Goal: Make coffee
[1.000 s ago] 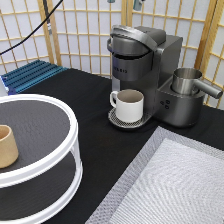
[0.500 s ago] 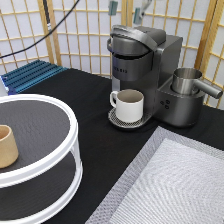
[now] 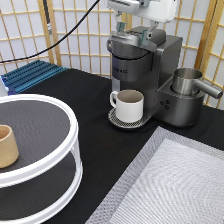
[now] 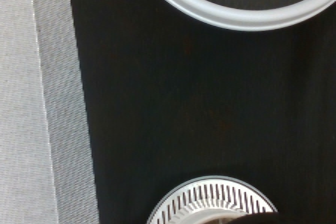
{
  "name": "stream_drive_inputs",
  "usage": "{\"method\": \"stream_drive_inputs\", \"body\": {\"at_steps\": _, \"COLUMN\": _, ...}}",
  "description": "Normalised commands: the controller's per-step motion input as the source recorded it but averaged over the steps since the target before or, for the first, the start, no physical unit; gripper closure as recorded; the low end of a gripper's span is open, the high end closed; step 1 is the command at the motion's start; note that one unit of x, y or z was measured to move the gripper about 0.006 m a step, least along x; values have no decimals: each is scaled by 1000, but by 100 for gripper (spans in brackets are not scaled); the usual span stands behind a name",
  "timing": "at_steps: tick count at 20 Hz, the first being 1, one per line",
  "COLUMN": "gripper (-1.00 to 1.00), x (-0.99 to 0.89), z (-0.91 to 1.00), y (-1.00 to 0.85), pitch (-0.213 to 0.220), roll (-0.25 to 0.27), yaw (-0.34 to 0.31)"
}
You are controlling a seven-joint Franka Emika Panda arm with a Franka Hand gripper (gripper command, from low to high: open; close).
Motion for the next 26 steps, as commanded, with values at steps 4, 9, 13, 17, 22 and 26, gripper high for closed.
{"method": "stream_drive_inputs", "body": {"at_steps": 4, "gripper": -100, "x": -93, "z": 566, "y": 589, "pitch": 57, "roll": 0, "yaw": 74}}
{"method": "stream_drive_inputs", "body": {"at_steps": 9, "gripper": -100, "x": -553, "z": 873, "y": 243, "pitch": -2, "roll": 3, "yaw": 20}}
{"method": "stream_drive_inputs", "body": {"at_steps": 13, "gripper": -100, "x": -707, "z": -19, "y": -548, "pitch": -2, "roll": 73, "yaw": 1}}
{"method": "stream_drive_inputs", "body": {"at_steps": 17, "gripper": -100, "x": -398, "z": -303, "y": -784, "pitch": -52, "roll": 87, "yaw": 0}}
{"method": "stream_drive_inputs", "body": {"at_steps": 22, "gripper": -100, "x": -257, "z": -746, "y": -444, "pitch": -124, "roll": 44, "yaw": 0}}
{"method": "stream_drive_inputs", "body": {"at_steps": 26, "gripper": -100, "x": 34, "z": -867, "y": -229, "pitch": -106, "roll": 55, "yaw": 51}}
